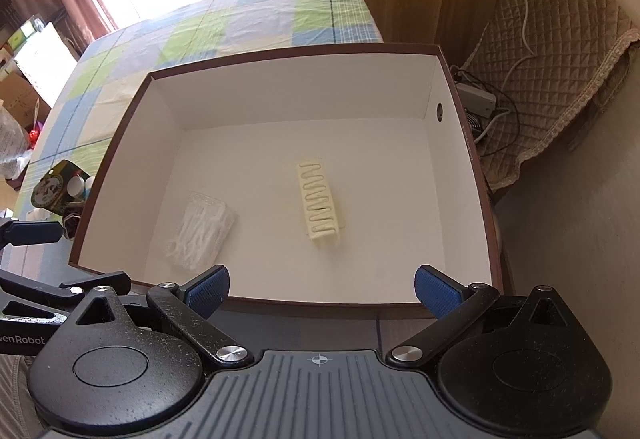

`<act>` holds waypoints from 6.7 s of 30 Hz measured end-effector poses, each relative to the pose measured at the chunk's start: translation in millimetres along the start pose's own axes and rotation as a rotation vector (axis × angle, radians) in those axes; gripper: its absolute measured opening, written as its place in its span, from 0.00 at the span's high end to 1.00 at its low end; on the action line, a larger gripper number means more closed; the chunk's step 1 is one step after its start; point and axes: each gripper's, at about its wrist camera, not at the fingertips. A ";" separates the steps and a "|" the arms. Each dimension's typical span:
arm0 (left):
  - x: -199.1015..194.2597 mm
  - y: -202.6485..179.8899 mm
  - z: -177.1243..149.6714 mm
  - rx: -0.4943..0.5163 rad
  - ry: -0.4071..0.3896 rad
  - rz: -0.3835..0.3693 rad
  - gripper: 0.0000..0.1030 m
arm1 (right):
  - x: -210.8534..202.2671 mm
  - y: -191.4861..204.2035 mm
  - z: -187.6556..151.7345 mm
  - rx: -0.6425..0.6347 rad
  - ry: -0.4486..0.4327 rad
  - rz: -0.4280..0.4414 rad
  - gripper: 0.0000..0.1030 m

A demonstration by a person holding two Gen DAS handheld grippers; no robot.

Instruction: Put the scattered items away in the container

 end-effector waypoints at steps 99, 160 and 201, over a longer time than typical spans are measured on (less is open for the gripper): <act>116.8 155.5 -72.3 -0.386 -0.026 0.220 0.59 | 73.0 76.4 11.2 -0.106 -0.030 0.139 0.00; 9.5 237.5 -178.9 -0.371 -0.096 0.061 0.68 | 56.4 241.0 -18.9 -0.447 -0.093 0.399 0.00; 32.7 239.7 -162.2 -0.229 -0.046 0.006 0.52 | 163.8 263.6 -100.0 -0.464 0.064 0.203 0.64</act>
Point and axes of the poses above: each gripper's, at about its wrist camera, not at the fingertips, and x roughly the way its jaws point, y to its left, z to its top, and after that the axes turned 8 degrees about x, right-handed
